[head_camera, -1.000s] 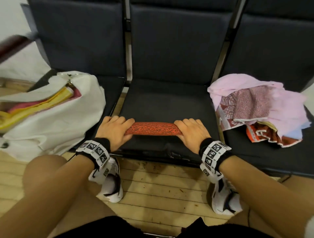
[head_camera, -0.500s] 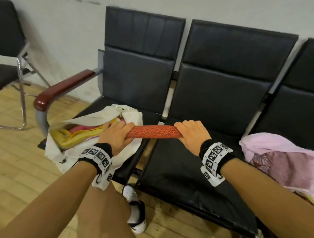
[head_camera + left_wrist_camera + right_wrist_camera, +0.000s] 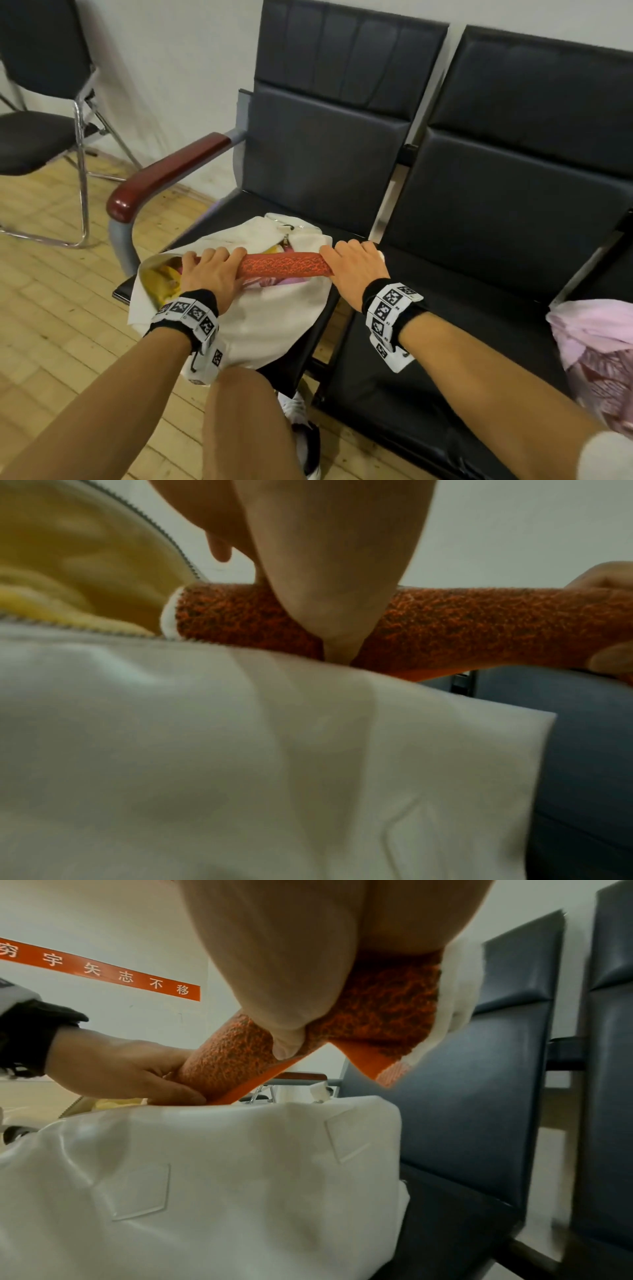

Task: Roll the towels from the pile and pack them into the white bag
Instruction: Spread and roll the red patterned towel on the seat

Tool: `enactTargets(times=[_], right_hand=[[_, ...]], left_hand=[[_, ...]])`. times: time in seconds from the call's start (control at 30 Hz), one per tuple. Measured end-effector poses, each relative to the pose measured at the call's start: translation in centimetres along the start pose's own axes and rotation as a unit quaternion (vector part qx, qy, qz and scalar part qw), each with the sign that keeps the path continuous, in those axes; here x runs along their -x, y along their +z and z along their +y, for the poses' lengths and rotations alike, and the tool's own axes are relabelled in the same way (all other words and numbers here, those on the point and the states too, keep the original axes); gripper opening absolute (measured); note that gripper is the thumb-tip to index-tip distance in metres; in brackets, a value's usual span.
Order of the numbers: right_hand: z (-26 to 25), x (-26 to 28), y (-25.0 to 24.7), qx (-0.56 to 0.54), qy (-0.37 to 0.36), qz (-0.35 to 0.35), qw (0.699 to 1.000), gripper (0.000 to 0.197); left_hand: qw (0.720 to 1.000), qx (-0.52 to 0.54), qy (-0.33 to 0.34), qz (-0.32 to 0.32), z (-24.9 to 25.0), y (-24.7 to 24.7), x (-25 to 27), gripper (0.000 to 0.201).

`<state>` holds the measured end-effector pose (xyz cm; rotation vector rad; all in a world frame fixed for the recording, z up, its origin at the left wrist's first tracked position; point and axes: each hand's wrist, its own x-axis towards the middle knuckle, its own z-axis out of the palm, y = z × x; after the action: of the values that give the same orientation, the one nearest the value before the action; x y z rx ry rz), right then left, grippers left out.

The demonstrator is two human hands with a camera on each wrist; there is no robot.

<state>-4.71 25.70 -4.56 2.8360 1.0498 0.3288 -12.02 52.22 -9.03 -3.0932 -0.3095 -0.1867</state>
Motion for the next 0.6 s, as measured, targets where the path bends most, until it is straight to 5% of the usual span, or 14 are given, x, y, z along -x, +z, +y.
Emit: enactTargets(times=[0.2, 0.6], right_hand=[[-3.8, -3.5, 2.5, -0.046, -0.014, -0.002, 0.999, 0.046], [-10.7, -9.1, 6.3, -0.116, -0.02, -0.013, 0.993, 0.037]], left_hand=[[0.996, -0.017, -0.07, -0.047, -3.4, 2.3, -1.3, 0.04], [0.983, 0.027, -0.178, -0.03, -4.6, 2.7, -1.6, 0.129]])
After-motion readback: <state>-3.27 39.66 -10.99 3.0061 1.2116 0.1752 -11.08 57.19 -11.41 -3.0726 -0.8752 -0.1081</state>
